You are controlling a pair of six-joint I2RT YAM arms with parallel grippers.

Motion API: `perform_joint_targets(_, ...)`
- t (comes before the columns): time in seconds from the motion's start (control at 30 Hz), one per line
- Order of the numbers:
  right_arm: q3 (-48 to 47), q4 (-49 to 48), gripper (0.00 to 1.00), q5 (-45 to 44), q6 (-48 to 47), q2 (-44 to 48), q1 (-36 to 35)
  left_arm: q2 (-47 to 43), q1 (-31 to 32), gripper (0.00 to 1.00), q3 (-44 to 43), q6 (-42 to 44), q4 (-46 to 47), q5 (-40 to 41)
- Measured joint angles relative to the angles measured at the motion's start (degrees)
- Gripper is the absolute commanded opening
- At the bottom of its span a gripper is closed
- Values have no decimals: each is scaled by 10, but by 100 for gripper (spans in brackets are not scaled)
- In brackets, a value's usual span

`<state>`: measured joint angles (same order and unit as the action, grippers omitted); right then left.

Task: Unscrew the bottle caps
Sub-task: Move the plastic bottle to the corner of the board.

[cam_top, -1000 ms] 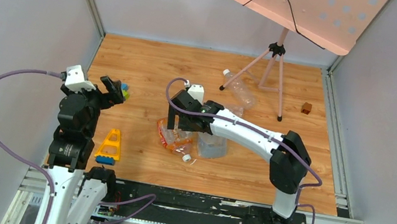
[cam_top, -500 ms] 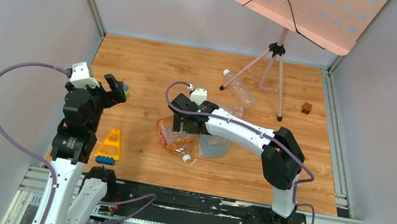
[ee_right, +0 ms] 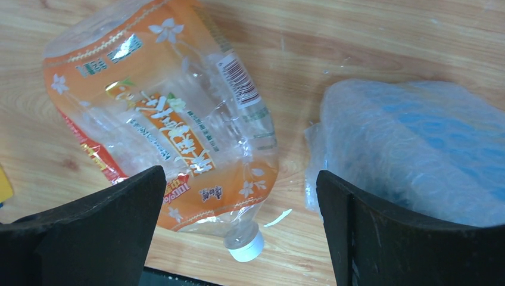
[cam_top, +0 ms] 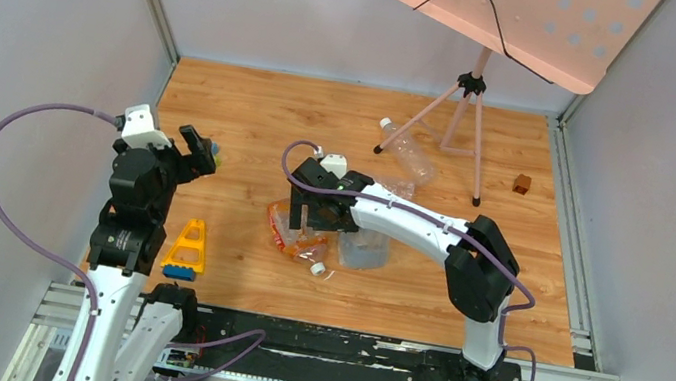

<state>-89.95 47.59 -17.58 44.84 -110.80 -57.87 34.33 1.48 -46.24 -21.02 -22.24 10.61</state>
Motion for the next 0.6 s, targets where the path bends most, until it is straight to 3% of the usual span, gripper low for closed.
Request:
perform_joint_targets(0.27, 4, -16, 100, 42, -14, -2, 8, -4, 0, 100, 0, 1, -8, 0)
perform_joint_targets(0.6, 82, -77, 100, 98, 10, 3, 16, -7, 0, 100, 0, -3, -12, -1)
